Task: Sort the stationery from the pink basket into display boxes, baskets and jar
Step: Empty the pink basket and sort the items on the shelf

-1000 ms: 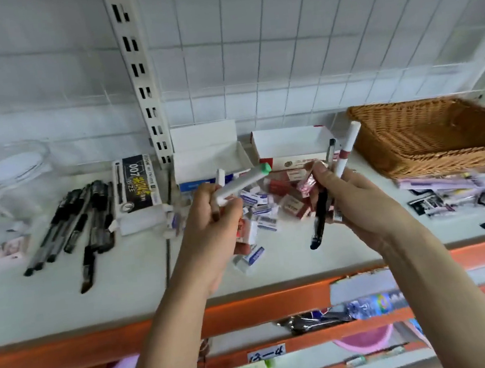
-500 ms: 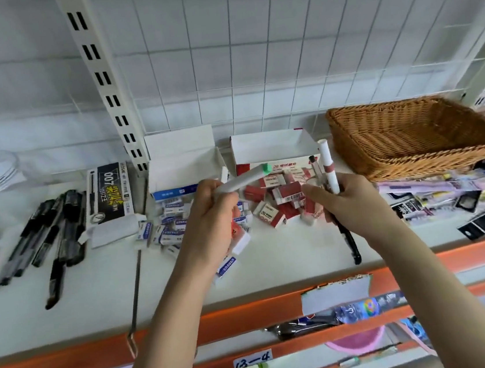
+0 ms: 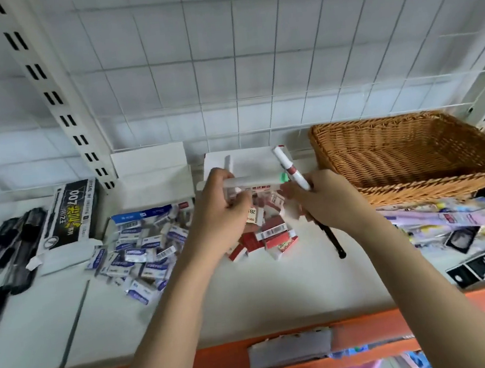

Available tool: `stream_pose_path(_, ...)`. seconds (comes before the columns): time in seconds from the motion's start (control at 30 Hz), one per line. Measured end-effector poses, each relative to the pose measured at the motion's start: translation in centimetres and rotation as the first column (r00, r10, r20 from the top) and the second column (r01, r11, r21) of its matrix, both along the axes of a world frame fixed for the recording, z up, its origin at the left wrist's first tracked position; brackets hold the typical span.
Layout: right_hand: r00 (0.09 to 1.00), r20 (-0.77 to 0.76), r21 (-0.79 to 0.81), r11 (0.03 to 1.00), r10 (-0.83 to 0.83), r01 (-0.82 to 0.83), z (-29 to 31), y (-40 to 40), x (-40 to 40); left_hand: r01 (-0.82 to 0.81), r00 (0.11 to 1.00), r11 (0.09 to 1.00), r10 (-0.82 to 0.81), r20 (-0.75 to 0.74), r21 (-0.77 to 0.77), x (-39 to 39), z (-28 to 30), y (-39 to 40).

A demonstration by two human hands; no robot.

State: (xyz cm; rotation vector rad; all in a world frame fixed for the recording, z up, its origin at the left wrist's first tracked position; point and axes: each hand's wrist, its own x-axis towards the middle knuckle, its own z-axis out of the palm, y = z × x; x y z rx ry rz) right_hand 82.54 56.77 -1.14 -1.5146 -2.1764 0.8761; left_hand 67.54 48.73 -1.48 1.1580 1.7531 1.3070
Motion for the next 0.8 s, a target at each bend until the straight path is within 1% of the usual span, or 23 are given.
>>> stream_pose_path(0.03,0.999,-0.045,-0.015,1.000,-0.018,0.018,-0.1,0.3,0.7,-0.006,0.991,1.000,0.009,-0.137,0.025,0.6,-0.1,0.7)
stream_pose_path(0.07,0.995,-0.092,-0.033,0.999,-0.041,0.038,-0.1,0.5,1.3,-0.018,0.959,0.999,0.031,-0.280,0.050,1.3,0.0,1.3)
stream_pose_path(0.13,0.980,-0.186,-0.073,0.995,-0.076,0.063,-0.4,0.7,2.2,-0.049,0.833,0.995,0.087,-0.546,0.084,2.5,-0.2,2.3)
stream_pose_path(0.17,0.972,-0.218,-0.089,0.994,-0.085,0.067,-0.6,0.7,2.5,-0.064,0.781,0.994,0.105,-0.616,0.088,2.9,-0.3,2.7)
stream_pose_path(0.2,0.968,-0.234,-0.101,0.992,-0.092,0.070,-0.8,0.7,2.8,-0.068,0.766,0.994,0.106,-0.634,0.083,3.3,-0.4,3.0)
stream_pose_path(0.37,0.968,-0.231,-0.117,0.991,-0.094,0.068,-1.4,0.4,3.4,-0.052,0.806,0.997,0.073,-0.588,0.052,3.8,-0.7,3.8)
stream_pose_path(0.5,0.970,-0.235,-0.100,0.994,-0.068,0.045,-1.3,-0.1,3.4,-0.021,0.894,0.999,0.001,-0.449,-0.040,3.4,-0.7,3.9)
stream_pose_path(0.57,0.975,-0.216,-0.078,0.996,-0.053,0.037,-1.3,-0.3,3.3,0.000,0.908,0.998,-0.027,-0.417,-0.065,2.9,-0.8,3.9)
stream_pose_path(0.7,0.972,-0.230,-0.101,0.995,-0.051,0.028,-1.1,-0.7,3.2,0.013,0.904,0.999,-0.026,-0.426,-0.034,2.3,-1.0,4.1)
stream_pose_path(0.8,0.971,-0.233,-0.106,0.994,-0.054,0.030,-1.1,-1.0,3.0,-0.028,0.912,0.998,0.049,-0.408,0.058,2.2,-0.8,3.9)
